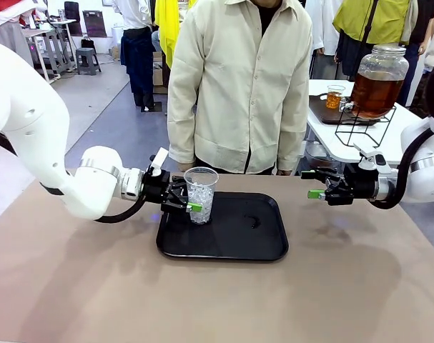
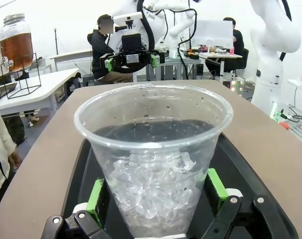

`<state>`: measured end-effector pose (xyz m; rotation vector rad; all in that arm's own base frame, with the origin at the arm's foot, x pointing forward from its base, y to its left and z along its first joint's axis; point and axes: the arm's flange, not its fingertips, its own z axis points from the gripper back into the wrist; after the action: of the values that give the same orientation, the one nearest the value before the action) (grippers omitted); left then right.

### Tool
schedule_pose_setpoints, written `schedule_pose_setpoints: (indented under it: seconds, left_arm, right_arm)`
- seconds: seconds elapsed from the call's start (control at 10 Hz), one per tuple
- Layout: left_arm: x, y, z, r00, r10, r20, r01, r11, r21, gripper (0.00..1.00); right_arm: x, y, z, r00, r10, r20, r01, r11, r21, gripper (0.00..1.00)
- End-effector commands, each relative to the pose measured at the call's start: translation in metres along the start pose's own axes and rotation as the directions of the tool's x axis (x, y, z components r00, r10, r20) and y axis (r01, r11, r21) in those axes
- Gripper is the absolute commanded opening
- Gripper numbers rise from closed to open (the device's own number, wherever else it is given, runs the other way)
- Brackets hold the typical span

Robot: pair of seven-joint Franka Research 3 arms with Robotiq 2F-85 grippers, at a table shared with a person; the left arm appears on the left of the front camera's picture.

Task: Pour the drink into the iced cup.
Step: Pick up the iced cup indicated by the human and present it to them.

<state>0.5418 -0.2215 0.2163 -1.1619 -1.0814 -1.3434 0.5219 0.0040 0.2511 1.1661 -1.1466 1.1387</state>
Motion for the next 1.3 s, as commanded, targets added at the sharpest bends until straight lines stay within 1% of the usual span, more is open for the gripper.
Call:
schedule_pose_setpoints:
  seconds: [0.0, 0.3, 0.4, 0.5, 1.0, 1.2]
  left_arm:
    - [-0.001, -0.001, -0.005, 0.999, -0.010, 0.031, 0.009, 1.000, 0.024, 1.00]
    - [-0.001, -0.002, -0.011, 0.999, 0.008, 0.032, -0.008, 1.000, 0.007, 1.00]
    - [-0.001, -0.003, -0.013, 1.000, 0.019, 0.021, -0.019, 1.000, 0.004, 0.91]
    - [-0.001, -0.003, -0.013, 1.000, 0.006, 0.019, -0.006, 1.000, 0.001, 0.71]
    - [0.002, -0.006, -0.013, 0.999, -0.002, 0.038, 0.001, 1.000, 0.026, 0.71]
    - [0.018, -0.007, -0.011, 0.999, -0.023, 0.043, 0.021, 0.998, 0.051, 0.71]
  right_arm:
    - [0.003, 0.000, 0.000, 1.000, 0.006, 0.000, -0.006, 1.000, 0.000, 1.00]
    - [0.003, 0.000, 0.000, 1.000, 0.006, 0.000, -0.006, 1.000, 0.000, 1.00]
    - [0.003, 0.000, 0.000, 1.000, 0.006, 0.000, -0.006, 1.000, 0.000, 1.00]
    - [0.003, 0.000, 0.000, 1.000, 0.006, 0.000, -0.006, 1.000, 0.000, 1.00]
    - [0.003, 0.000, 0.000, 1.000, 0.006, 0.000, -0.006, 1.000, 0.000, 1.00]
    - [0.003, 0.000, 0.000, 1.000, 0.006, 0.000, -0.006, 1.000, 0.000, 1.00]
